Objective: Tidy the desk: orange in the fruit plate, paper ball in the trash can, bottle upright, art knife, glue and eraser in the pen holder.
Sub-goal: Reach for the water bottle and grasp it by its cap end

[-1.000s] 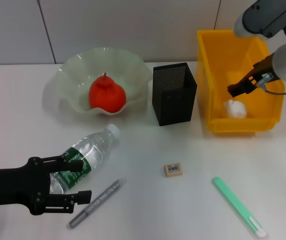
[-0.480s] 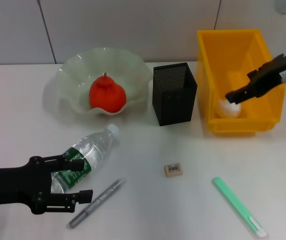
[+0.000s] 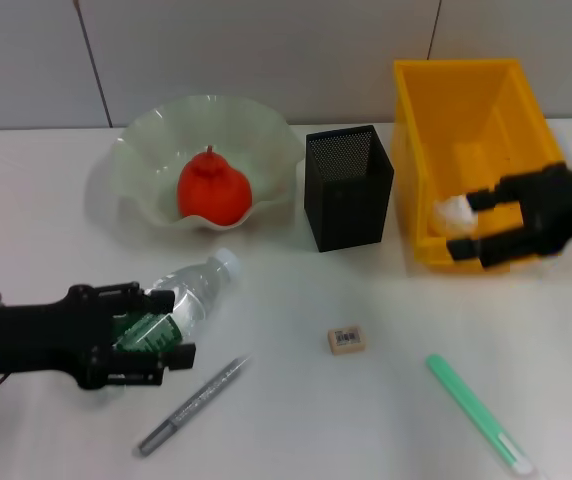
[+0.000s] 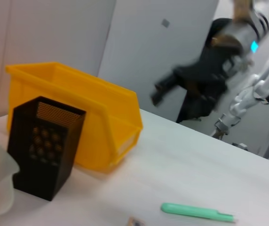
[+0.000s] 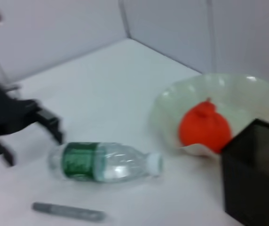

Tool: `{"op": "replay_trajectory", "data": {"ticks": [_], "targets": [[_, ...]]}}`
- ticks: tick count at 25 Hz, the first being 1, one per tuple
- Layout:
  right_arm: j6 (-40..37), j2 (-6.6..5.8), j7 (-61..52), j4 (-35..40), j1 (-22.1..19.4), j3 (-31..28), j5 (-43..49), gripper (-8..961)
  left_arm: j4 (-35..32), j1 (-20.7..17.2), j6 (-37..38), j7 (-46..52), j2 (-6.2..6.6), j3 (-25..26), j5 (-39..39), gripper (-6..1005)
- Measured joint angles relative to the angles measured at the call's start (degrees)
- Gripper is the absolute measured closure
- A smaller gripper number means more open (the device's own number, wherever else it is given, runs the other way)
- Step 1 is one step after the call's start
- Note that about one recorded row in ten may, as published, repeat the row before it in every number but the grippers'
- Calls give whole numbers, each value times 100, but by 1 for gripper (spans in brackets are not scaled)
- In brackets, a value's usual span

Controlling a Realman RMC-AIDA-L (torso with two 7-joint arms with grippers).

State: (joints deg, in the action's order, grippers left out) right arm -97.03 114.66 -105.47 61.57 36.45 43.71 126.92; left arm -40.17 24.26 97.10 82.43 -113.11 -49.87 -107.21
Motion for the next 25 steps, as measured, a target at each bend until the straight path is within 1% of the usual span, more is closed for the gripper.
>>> {"op": "replay_trajectory", "data": {"ticks": [1,2,4,8,9,10,11,12,14,16,17,18,20,22,23,25], "targets": [[28,-9,593,-391,-138,-46,-201,113,-11,44,-41,78,0,-2,-19,212],[28,-9,593,-391,-138,-46,-201,113,-11,44,-41,78,0,-2,-19,212],[133,33,1251,-811,-301,-98,-324,113,-34,102,-90,178,0,-4,-48,213],[236,92,1900,-1245,-508,-180,-360,113,-99,172,-158,306,-1,-4,-100,213],[224,107,2035,-1317,-561,-236,-370,113,-487,461,-417,892,-72,-18,-454,214],[197,121,2163,-1373,-613,-314,-383,113,-487,461,-417,892,-72,-18,-454,214],[172,129,2267,-1426,-659,-387,-404,112,-663,569,-507,1111,-116,-41,-633,214],[149,134,2377,-1480,-713,-468,-426,112,-663,569,-507,1111,-116,-41,-633,214],[113,141,2488,-1553,-802,-543,-465,112,-1286,1030,-842,1949,-337,-71,-1689,215],[116,173,2555,-1602,-919,-605,-505,112,-1286,1030,-842,1949,-337,-71,-1689,215],[116,173,2555,-1602,-919,-605,-505,112,-1655,1395,-1004,2671,-492,-85,-2585,215],[126,187,2581,-1613,-948,-630,-516,112,-1738,1539,-1084,3001,-521,-143,-2846,215],[127,205,2612,-1634,-983,-697,-526,112,-1824,1776,-1207,3581,-527,-402,-3140,216],[88,206,2623,-1656,-995,-750,-529,112,-1824,1776,-1207,3581,-527,-402,-3140,216],[73,206,2624,-1662,-996,-767,-530,112,-1895,1950,-1331,4086,-521,-838,-3392,216],[60,206,2623,-1657,-996,-771,-536,112,-1906,2127,-1485,4575,-532,-1220,-3769,217]]}}
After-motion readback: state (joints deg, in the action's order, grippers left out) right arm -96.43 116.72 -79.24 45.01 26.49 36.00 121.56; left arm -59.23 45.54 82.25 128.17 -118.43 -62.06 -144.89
